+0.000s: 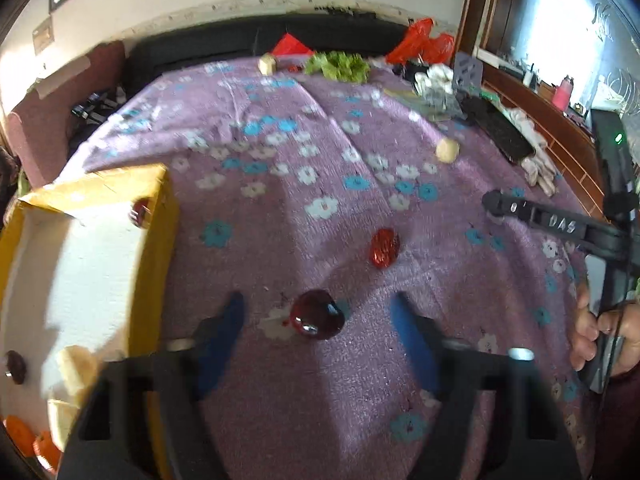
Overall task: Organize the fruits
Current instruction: 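Grasp a dark red plum with the left tool while the right tool grasps another plum, then carry both plums into the tray and open both tools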
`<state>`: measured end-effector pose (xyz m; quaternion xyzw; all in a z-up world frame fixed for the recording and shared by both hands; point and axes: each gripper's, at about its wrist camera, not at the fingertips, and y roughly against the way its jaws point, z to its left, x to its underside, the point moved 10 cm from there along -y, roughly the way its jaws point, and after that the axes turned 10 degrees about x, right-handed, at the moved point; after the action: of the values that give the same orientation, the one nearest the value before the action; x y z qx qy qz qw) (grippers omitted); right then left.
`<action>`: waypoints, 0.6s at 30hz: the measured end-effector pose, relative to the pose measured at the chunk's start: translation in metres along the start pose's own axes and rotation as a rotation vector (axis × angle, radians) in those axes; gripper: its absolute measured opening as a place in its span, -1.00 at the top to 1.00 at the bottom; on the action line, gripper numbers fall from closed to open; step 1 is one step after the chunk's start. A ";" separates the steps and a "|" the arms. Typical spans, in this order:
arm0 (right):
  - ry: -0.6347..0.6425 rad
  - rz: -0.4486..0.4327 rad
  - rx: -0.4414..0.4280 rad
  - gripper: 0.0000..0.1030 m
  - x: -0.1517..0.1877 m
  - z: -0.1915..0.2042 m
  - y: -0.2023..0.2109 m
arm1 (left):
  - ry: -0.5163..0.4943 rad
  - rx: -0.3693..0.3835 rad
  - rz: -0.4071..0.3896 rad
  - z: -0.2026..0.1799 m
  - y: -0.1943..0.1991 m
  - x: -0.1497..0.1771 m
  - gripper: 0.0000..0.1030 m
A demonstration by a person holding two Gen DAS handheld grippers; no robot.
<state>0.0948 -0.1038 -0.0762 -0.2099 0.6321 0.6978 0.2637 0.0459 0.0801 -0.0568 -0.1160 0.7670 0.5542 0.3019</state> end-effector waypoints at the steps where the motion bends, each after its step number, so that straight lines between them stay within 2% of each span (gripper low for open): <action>1: -0.001 0.000 -0.001 0.37 0.000 0.000 0.000 | -0.005 -0.011 0.025 0.001 -0.006 0.004 0.42; 4: 0.003 -0.008 0.002 0.36 -0.001 0.000 0.001 | -0.010 -0.015 0.004 0.000 -0.003 0.005 0.45; 8: 0.009 -0.017 0.005 0.37 -0.001 0.001 0.002 | 0.031 0.000 -0.040 0.002 0.013 0.005 0.45; 13: 0.020 -0.032 0.012 0.37 -0.001 0.004 0.004 | 0.060 0.009 -0.134 0.002 0.062 0.006 0.45; 18: 0.060 -0.058 0.036 0.37 0.001 0.012 0.007 | 0.084 -0.021 -0.224 0.015 0.110 0.005 0.44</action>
<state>0.0895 -0.0926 -0.0700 -0.2442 0.6460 0.6716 0.2683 -0.0099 0.1343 0.0232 -0.2271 0.7554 0.5198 0.3282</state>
